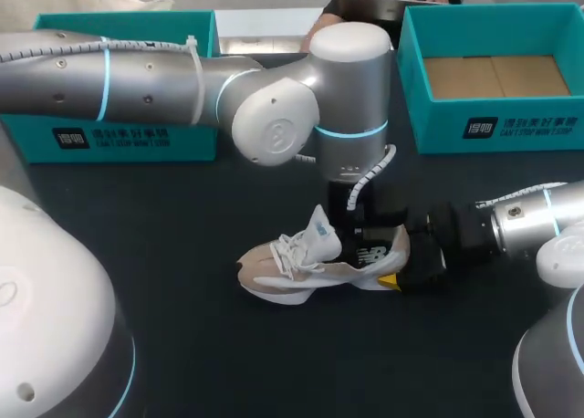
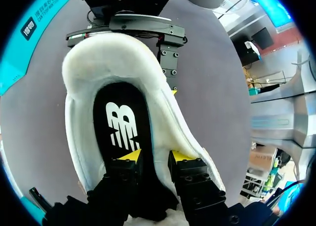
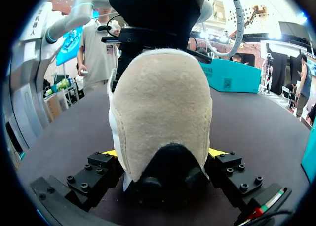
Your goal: Take the shoe out of the shoebox, open the shoe tongue, remove and reinsert the insole, then place the shoe into the shoebox
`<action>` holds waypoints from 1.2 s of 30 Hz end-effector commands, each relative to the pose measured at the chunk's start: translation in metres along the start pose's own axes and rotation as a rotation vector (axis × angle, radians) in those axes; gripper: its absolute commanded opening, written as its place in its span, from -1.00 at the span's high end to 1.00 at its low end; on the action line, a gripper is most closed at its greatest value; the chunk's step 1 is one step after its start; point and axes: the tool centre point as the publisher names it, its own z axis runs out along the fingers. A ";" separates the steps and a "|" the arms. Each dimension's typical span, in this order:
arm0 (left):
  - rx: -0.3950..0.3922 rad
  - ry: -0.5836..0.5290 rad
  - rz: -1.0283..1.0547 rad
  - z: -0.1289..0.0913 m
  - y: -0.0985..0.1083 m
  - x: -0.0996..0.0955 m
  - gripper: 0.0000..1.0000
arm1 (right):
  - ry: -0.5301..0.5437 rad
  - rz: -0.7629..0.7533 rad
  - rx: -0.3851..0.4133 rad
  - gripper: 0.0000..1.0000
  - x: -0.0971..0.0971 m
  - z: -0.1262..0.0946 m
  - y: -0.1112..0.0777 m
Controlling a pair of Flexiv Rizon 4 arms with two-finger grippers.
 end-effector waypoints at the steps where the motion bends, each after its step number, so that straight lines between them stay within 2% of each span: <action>1: 0.029 -0.046 -0.005 0.020 -0.002 -0.004 0.28 | -0.001 0.002 0.003 1.00 -0.002 0.004 -0.002; 6: 0.024 -0.113 -0.029 0.028 -0.003 -0.010 0.44 | -0.001 0.002 0.003 1.00 -0.002 0.004 -0.002; 8: 0.017 -0.142 -0.038 0.031 -0.004 -0.013 0.62 | -0.001 0.002 0.003 1.00 -0.002 0.004 -0.002; 11: 0.012 -0.160 -0.045 0.033 -0.003 -0.016 1.00 | -0.001 0.002 0.003 1.00 -0.002 0.004 -0.002; 14: 0.015 -0.161 -0.052 0.025 0.001 -0.016 1.00 | -0.001 0.002 0.003 1.00 -0.002 0.004 -0.002; 22: 0.030 -0.158 -0.100 -0.022 0.012 -0.014 1.00 | -0.001 0.002 0.003 1.00 -0.002 0.004 -0.002; 32: 0.039 -0.087 -0.137 -0.064 0.024 -0.008 1.00 | -0.001 0.002 0.003 1.00 -0.002 0.004 -0.002; 36: 0.060 -0.065 -0.135 -0.080 0.030 0.001 1.00 | -0.001 0.002 0.003 1.00 -0.002 0.004 -0.002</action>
